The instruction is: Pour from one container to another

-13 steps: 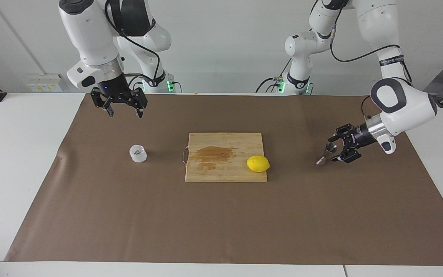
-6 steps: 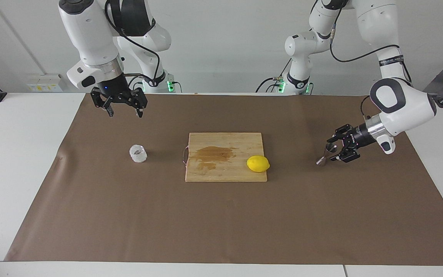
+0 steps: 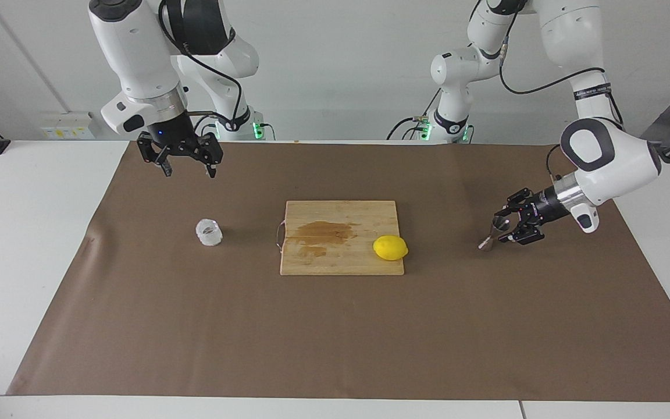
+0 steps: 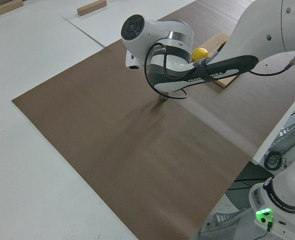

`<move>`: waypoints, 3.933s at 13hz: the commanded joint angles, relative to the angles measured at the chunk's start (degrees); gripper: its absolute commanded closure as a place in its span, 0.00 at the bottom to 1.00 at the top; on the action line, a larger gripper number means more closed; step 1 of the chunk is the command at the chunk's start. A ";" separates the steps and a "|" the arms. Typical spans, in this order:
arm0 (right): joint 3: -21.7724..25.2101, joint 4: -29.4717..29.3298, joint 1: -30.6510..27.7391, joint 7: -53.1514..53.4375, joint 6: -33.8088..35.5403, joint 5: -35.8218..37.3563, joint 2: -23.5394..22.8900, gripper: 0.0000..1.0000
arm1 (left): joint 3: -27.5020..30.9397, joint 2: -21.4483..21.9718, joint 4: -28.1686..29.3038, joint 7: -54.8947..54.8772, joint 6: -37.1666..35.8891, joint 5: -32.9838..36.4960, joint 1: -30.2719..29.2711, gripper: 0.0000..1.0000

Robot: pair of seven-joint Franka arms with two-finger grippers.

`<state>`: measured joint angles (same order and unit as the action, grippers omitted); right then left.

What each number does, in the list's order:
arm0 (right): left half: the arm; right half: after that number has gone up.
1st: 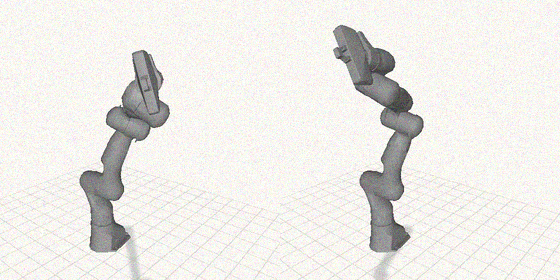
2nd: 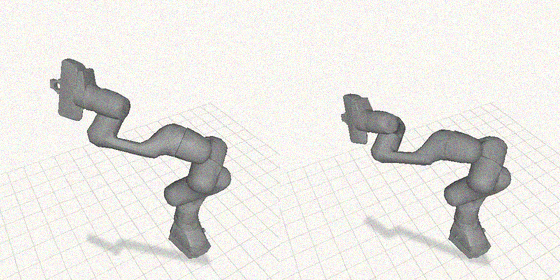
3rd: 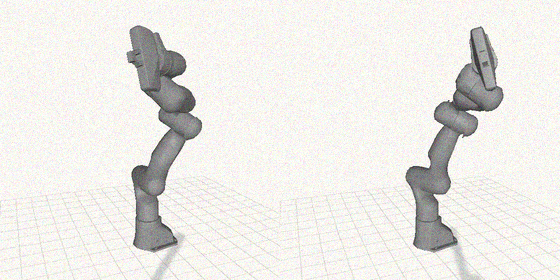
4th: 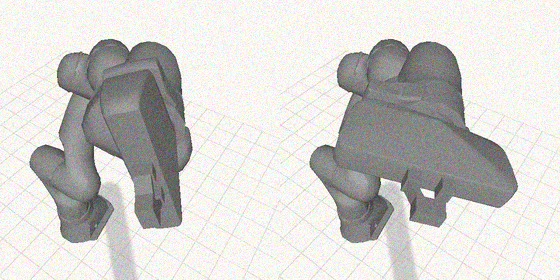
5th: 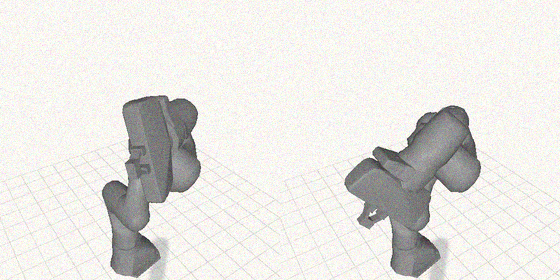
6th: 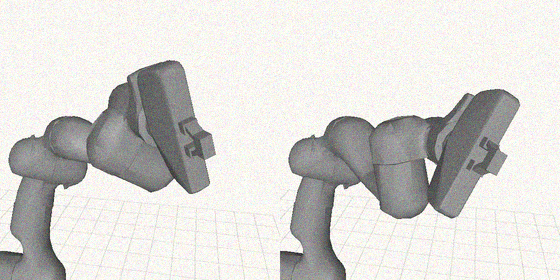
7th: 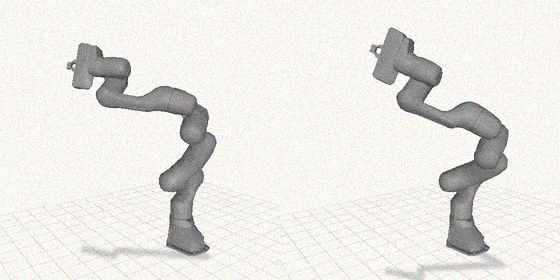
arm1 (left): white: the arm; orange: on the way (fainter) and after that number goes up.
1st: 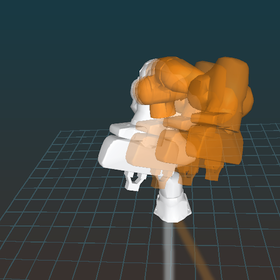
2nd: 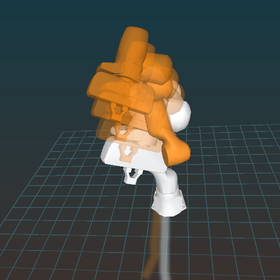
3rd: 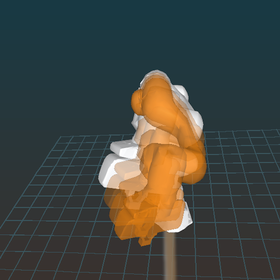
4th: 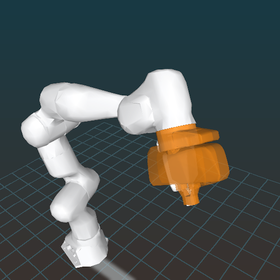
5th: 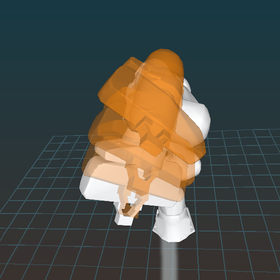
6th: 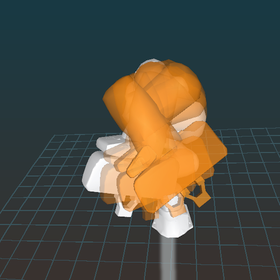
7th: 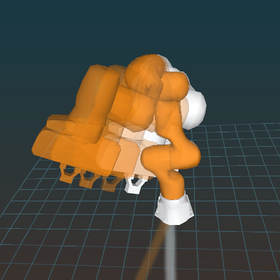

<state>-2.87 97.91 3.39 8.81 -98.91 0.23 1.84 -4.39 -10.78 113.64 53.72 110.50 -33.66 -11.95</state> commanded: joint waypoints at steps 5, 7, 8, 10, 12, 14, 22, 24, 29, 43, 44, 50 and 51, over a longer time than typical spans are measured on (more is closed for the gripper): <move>-0.47 0.53 -0.58 0.77 0.56 -1.37 0.79 0.00 | 0.17 0.85 0.89 0.33 -0.64 0.53 -0.26 0.32; -0.47 0.53 -0.58 0.77 0.56 -1.28 0.79 0.00 | 0.17 0.85 0.89 0.33 -0.64 0.53 -0.26 0.33; -0.47 0.53 -0.58 0.77 0.56 -1.37 0.79 0.00 | 0.17 0.85 0.89 0.33 -0.64 0.53 -0.26 0.33; -0.47 0.53 -0.58 0.77 0.56 -1.28 0.88 0.00 | 0.17 0.85 0.89 0.33 -0.64 0.61 -0.26 0.40; -0.47 0.53 -0.58 0.77 0.56 -1.28 0.79 0.00 | 0.08 0.85 0.80 0.24 -0.82 0.79 -0.26 0.58; -0.47 0.53 -0.58 0.77 0.56 -1.28 0.88 0.00 | 0.08 0.68 0.27 0.15 -1.34 0.79 -0.35 0.69; -0.47 0.53 -0.58 0.77 0.56 -1.28 0.79 0.00 | 0.08 -0.99 -6.48 1.82 -6.87 0.70 0.08 1.00; -0.47 0.53 -0.58 0.77 0.56 -1.28 0.88 0.00 | -0.27 -1.17 -10.61 7.33 -11.34 0.79 1.05 1.00; -0.47 0.53 -0.58 0.77 0.56 -1.37 0.88 0.00 | -2.46 0.06 -14.93 18.84 -12.86 -0.96 8.95 1.00; -0.47 0.53 -0.58 0.77 0.56 -1.37 0.79 0.00 | -5.11 -5.29 -15.02 39.97 13.84 -5.10 36.63 1.00; -0.47 0.53 -0.58 0.77 0.56 -1.28 0.79 0.00 | -5.11 -5.82 -15.02 40.05 15.08 -5.10 37.52 1.00; -0.47 0.53 -0.58 0.77 0.56 -1.28 0.79 0.00 | -5.11 -8.90 -14.67 39.00 17.55 -4.31 39.98 1.00; -0.47 0.53 -0.58 0.77 0.74 -1.37 0.88 0.00 | -5.02 -9.51 -14.67 38.83 17.99 -4.22 40.16 1.00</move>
<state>-2.87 97.91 3.39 8.81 -98.91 0.23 1.84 -10.36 -19.55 98.60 93.07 126.55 -37.67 26.44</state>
